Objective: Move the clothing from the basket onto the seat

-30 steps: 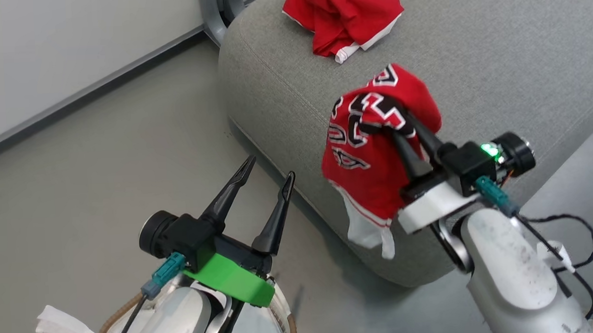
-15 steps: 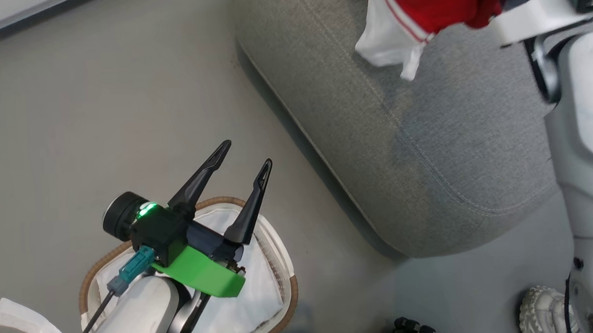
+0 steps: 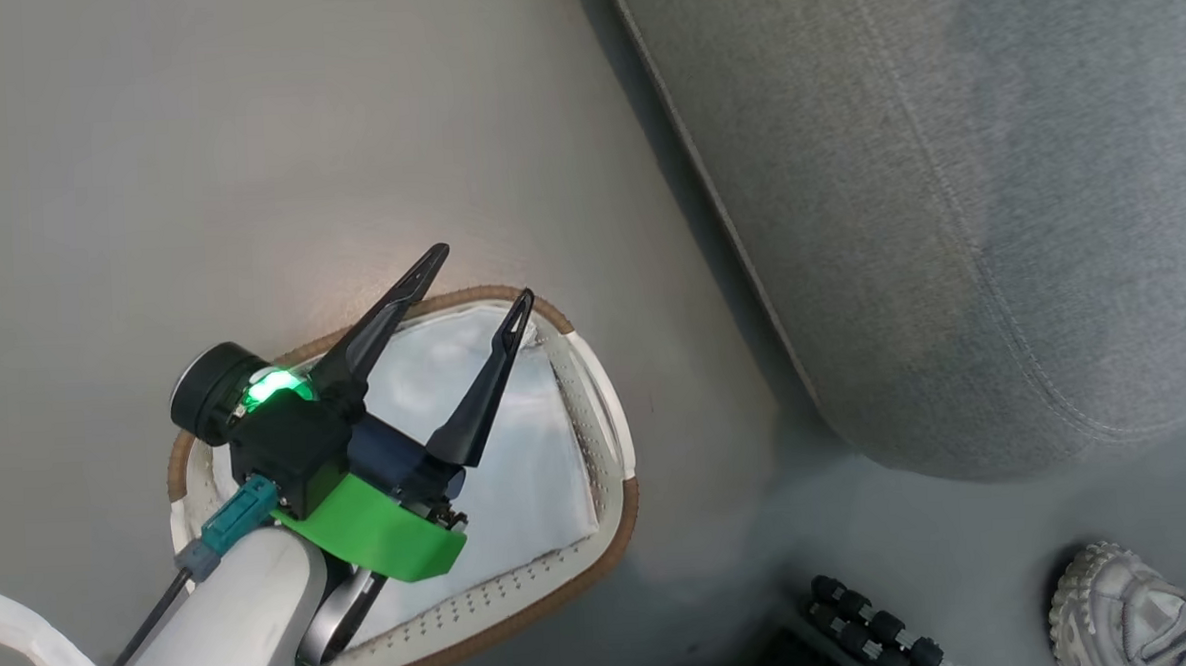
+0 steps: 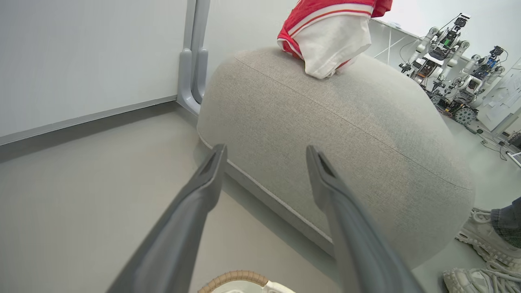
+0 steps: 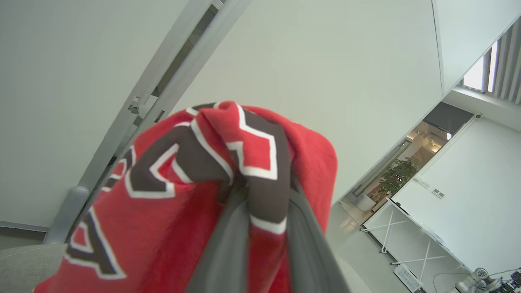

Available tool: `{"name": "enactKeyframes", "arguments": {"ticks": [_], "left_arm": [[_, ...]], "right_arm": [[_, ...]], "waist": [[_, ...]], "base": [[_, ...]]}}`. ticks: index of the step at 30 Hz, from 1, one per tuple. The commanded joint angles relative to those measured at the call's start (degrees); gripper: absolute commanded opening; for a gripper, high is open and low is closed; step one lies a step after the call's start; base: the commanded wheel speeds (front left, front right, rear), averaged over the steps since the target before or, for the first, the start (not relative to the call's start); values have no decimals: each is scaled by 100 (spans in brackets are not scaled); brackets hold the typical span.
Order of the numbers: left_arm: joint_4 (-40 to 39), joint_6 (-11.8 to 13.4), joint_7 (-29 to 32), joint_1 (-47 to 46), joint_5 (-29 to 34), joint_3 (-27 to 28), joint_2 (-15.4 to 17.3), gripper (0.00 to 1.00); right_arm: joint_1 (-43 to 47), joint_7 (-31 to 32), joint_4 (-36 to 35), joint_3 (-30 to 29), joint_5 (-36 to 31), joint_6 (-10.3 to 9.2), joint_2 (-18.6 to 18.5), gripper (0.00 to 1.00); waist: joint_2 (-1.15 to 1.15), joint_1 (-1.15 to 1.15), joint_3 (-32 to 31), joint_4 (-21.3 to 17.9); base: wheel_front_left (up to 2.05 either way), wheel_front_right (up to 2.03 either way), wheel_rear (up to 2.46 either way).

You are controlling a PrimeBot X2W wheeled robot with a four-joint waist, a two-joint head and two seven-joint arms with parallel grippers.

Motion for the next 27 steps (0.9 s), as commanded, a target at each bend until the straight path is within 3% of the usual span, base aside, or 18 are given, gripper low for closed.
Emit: {"name": "enactKeyframes", "arguments": {"ticks": [1, 8, 17, 18, 19, 20, 21, 27], "left_arm": [[-41, -2, 4, -136, -50, 28, 65, 100], [-145, -2, 4, -155, -59, 23, 173, 100], [-114, -2, 4, -134, -79, 103, 171, 100], [-97, -2, 4, -129, -92, 119, 170, 100], [-75, -2, 4, -124, -89, 126, 169, 100], [-56, -2, 4, -120, -93, 129, 160, 100], [-46, -2, 4, -122, -89, 131, 158, 100], [116, -2, 4, -140, -93, 164, 14, 100]], "right_arm": [[-58, 59, 53, -145, -118, -9, -19, 0], [173, 188, 232, -1077, -588, -9, 269, 0], [545, 16, 344, -2287, -1160, -9, 688, 0], [552, -28, 363, -2370, -1194, -9, 698, 24], [556, -55, 409, -2434, -1219, -9, 703, 39], [554, -91, 483, -2510, -1227, -9, 715, 95], [550, -112, 531, -2535, -1237, -9, 710, 100], [589, -262, 1103, -2617, -1157, -9, 470, 100]], "waist": [[0, -1, 534, 451], [0, -1, 909, 604], [0, -1, 946, 597], [0, -1, 915, 583], [0, -1, 881, 570], [0, -1, 837, 561], [0, -1, 807, 554], [0, -1, 399, 551]], "base": [[0, 0, 0], [0, 0, 0], [0, 0, 0], [0, 0, 0], [0, 0, 0], [0, 0, 0], [0, 0, 0], [0, 0, 0]]}}
